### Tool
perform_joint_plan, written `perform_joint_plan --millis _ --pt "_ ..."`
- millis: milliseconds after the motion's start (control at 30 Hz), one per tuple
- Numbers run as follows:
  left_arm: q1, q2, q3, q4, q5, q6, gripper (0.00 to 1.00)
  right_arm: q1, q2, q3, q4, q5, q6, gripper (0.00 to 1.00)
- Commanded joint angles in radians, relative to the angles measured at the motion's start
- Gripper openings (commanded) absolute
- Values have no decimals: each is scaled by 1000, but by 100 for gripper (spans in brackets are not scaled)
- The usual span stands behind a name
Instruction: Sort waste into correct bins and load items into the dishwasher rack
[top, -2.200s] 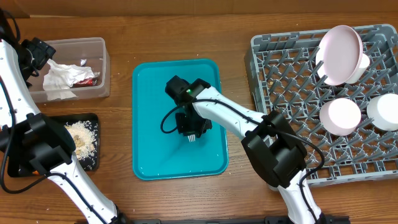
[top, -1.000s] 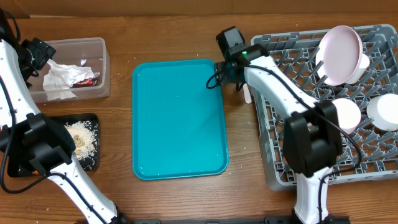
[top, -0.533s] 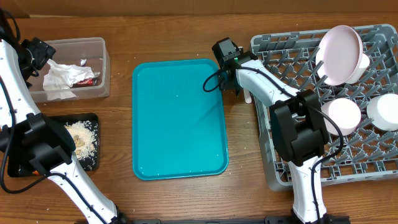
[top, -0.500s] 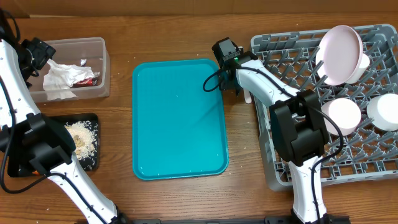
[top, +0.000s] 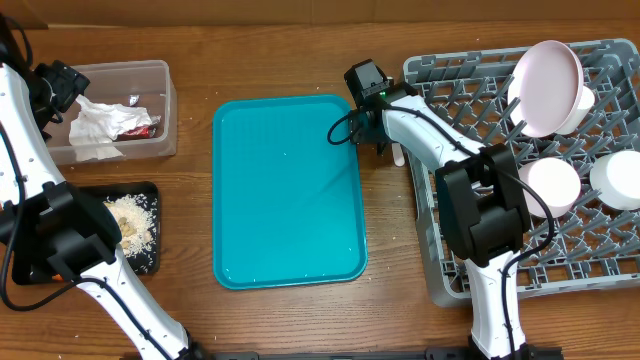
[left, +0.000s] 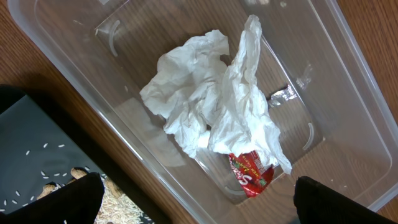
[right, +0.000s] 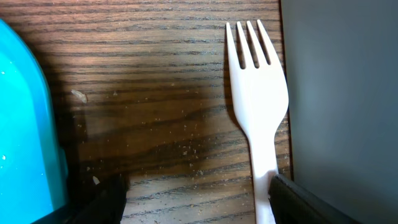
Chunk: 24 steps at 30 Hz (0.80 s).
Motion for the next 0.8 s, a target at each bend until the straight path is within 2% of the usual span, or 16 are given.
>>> perform_joint_plan --millis 0,167,300,433,567,767 --pt "-8 -13 -3 1 -13 -6 100 4 18 -29 -3 -58 10 76" --pt "-7 -13 -3 1 -13 -6 100 4 18 -28 0 134 -25 77" --pt "-8 -13 -3 1 -13 -6 100 4 18 -28 10 138 -78 77" --pt "-8 -13 -3 0 -13 -6 100 4 18 -28 30 129 -74 80" --pt "-8 -13 -3 1 -13 -6 100 3 18 -32 29 5 -73 81" --pt "-8 -13 -3 1 -13 -6 100 3 19 -56 28 -38 8 82"
